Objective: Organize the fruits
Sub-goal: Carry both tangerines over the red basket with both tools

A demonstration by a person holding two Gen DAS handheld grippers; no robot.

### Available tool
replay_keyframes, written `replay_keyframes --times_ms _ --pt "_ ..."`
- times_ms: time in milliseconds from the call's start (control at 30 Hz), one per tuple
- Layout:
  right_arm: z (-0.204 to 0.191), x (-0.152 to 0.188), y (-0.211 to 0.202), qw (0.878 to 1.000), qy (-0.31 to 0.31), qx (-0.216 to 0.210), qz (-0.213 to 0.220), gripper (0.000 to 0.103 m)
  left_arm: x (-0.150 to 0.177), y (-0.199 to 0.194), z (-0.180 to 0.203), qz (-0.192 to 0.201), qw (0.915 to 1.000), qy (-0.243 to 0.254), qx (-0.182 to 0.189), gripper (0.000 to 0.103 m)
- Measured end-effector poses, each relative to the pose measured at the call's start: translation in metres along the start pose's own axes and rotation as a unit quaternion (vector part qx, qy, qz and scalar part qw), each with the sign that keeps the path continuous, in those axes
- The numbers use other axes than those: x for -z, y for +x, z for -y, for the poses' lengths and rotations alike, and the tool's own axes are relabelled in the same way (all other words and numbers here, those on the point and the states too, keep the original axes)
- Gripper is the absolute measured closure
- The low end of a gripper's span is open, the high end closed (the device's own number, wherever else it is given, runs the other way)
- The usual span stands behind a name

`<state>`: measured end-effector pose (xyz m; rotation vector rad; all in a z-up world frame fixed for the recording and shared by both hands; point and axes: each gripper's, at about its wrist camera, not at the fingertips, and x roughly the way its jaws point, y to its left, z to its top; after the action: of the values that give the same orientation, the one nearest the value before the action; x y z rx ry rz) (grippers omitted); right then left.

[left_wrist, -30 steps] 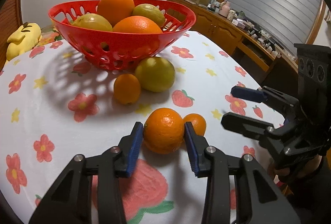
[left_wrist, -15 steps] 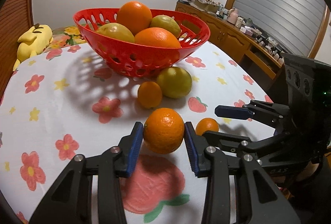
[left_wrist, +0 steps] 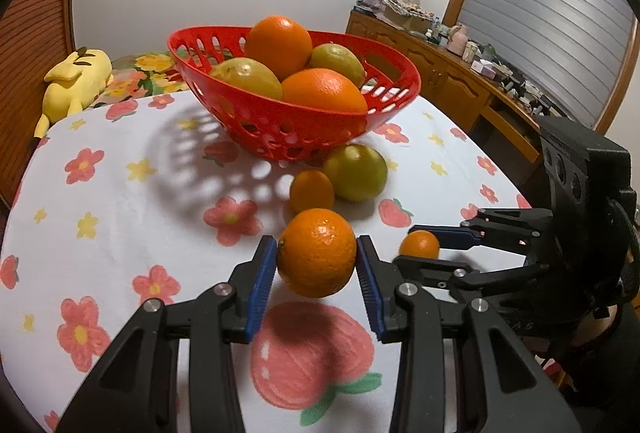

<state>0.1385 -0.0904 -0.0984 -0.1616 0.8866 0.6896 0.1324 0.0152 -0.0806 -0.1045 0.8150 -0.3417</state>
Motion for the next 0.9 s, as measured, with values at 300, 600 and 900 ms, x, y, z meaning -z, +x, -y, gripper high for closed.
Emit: replay_keyframes --times_ms 300,600,900 --pt "0.013 -0.011 -0.033 0.999 0.008 0.007 0.040 0.068 -0.017 -0.021 0.006 0.028 0.9995 0.014 0.000 0.065" --pt "0.019 -0.033 -0.071 0.996 -0.003 0.019 0.083 0.068 -0.039 -0.034 0.006 0.052 0.9984 0.023 -0.006 0.064" --pt "0.024 -0.057 -0.084 0.994 -0.022 0.026 0.104 0.068 -0.055 -0.032 0.009 0.061 0.9976 0.033 -0.006 0.064"
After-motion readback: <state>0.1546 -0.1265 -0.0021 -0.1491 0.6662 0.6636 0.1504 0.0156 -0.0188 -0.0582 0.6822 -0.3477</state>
